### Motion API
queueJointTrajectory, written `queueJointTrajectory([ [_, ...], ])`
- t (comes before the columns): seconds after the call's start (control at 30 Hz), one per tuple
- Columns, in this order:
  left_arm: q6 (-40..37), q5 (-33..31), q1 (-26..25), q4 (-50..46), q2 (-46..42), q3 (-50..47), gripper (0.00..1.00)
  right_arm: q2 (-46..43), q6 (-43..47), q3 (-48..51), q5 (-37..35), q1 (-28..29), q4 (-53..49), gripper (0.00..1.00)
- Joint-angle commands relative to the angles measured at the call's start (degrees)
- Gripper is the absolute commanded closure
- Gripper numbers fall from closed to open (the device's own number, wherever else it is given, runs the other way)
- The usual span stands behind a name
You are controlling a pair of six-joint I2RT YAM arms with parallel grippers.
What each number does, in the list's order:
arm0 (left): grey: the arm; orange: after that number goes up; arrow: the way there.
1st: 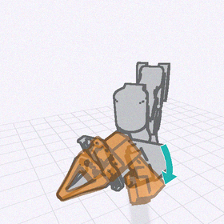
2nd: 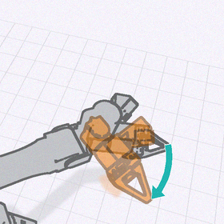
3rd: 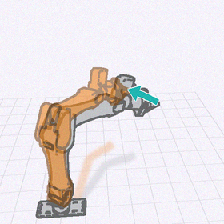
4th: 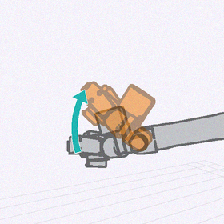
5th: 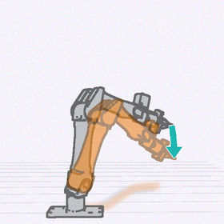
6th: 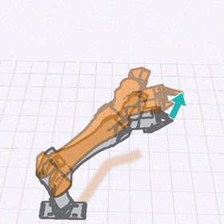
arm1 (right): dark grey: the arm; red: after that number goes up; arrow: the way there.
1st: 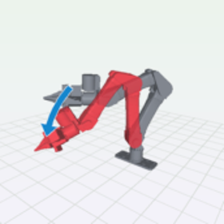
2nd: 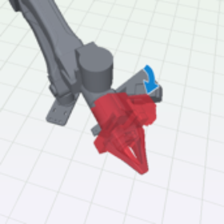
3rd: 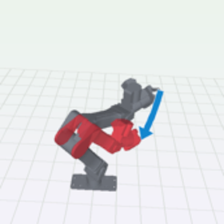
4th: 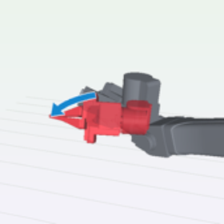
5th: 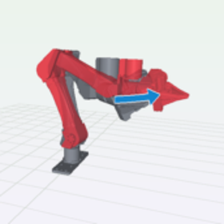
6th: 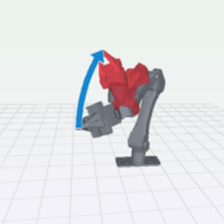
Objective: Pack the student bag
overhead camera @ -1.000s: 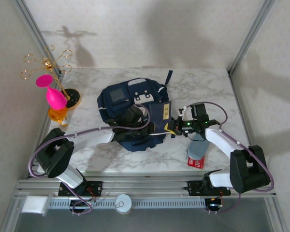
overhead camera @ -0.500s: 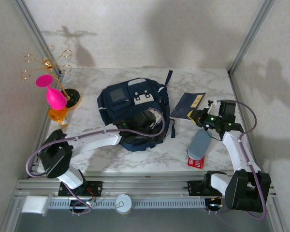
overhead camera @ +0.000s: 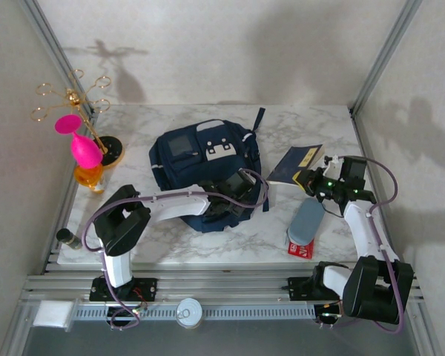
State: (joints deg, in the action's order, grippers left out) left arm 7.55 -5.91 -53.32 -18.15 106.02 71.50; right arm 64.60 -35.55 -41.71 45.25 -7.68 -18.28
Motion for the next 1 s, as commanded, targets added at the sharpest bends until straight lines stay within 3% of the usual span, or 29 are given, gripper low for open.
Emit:
queueJointTrajectory([
  [0.0,-0.19,-0.86,1.51,-0.02,-1.77,1.01,0.68,-0.31,2.12,0.23,1.97,-0.12,1.3,1.0],
  [0.13,-0.04,-0.67,2.41,-1.05,-3.26,1.55,0.92,0.13,3.17,-0.51,2.39,0.9,-0.58,1.0],
  [0.2,0.01,-1.74,2.7,-2.33,-4.37,2.78,0.99,0.09,3.77,-1.24,1.82,2.25,-2.26,1.0],
  [0.5,-4.59,-11.54,5.14,-11.53,-9.6,14.05,1.0,-3.68,2.92,-1.99,2.25,9.09,-7.26,1.0],
  [0.67,-8.32,-8.31,6.37,-11.83,-11.25,16.3,1.0,-4.45,1.8,-1.56,1.2,15.09,-6.78,1.0],
  [0.97,-6.69,5.9,6.91,-7.81,-8.85,5.95,1.0,-0.15,5.8,-0.4,-3.77,15.71,-6.76,1.0],
])
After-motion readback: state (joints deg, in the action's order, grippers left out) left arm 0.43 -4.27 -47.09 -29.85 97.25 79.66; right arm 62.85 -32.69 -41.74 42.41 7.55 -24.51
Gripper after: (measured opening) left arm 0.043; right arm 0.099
